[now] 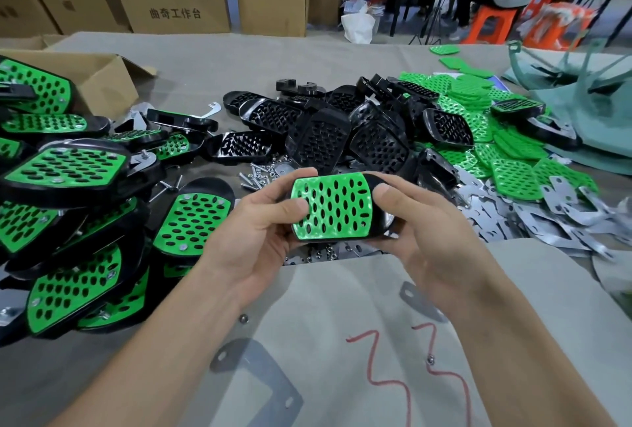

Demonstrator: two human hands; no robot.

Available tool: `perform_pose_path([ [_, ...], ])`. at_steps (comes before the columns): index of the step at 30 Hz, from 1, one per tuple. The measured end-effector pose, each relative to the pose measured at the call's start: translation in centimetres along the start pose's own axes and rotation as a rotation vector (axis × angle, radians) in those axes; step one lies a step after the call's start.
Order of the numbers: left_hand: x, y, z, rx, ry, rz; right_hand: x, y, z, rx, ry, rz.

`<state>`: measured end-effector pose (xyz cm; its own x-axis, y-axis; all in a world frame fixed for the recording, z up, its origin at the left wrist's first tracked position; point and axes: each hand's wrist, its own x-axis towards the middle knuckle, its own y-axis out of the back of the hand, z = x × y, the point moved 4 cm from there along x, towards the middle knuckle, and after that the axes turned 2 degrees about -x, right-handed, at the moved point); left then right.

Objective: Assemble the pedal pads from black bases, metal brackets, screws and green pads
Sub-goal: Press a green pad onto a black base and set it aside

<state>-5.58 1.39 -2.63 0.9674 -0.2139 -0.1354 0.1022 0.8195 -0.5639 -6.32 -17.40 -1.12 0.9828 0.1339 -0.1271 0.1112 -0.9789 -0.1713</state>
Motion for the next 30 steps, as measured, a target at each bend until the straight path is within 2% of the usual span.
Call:
perform_pose_path([
  [2, -0.1, -0.2, -0.1, 0.007, -0.002, -0.016, -0.2, -0.6, -0.2, 0.084, -0.016, -0.098],
  [7, -0.2, -0.4, -0.1, 0.032, -0.015, -0.026, -0.3, -0.5, -0.3, 0.174, -0.002, -0.168],
  [21, -0.4, -0.5, -0.1, 0.077, -0.027, -0.042, 0.0, -0.5, 0.1, 0.151, -0.011, -0.051],
  [23, -0.4, -0.4, -0.1, 0.064, -0.025, -0.016, -0.1, -0.1, -0.3, -0.019, 0.063, 0.103],
  [25, -0.3, -0.4, -0.1, 0.037, -0.036, 0.015, -0.5, 0.6, -1.2, -0.383, 0.25, 0.355],
  [27, -0.2, -0.4, -0.2, 0.053, -0.056, 0.027, -1.0, 0.1, -1.6, -0.66, 0.358, 0.392],
  [30, -0.2, -0.4, -0.2, 0.117, -0.088, 0.037, -1.5, -0.8, -1.2, -0.842, 0.374, 0.392],
])
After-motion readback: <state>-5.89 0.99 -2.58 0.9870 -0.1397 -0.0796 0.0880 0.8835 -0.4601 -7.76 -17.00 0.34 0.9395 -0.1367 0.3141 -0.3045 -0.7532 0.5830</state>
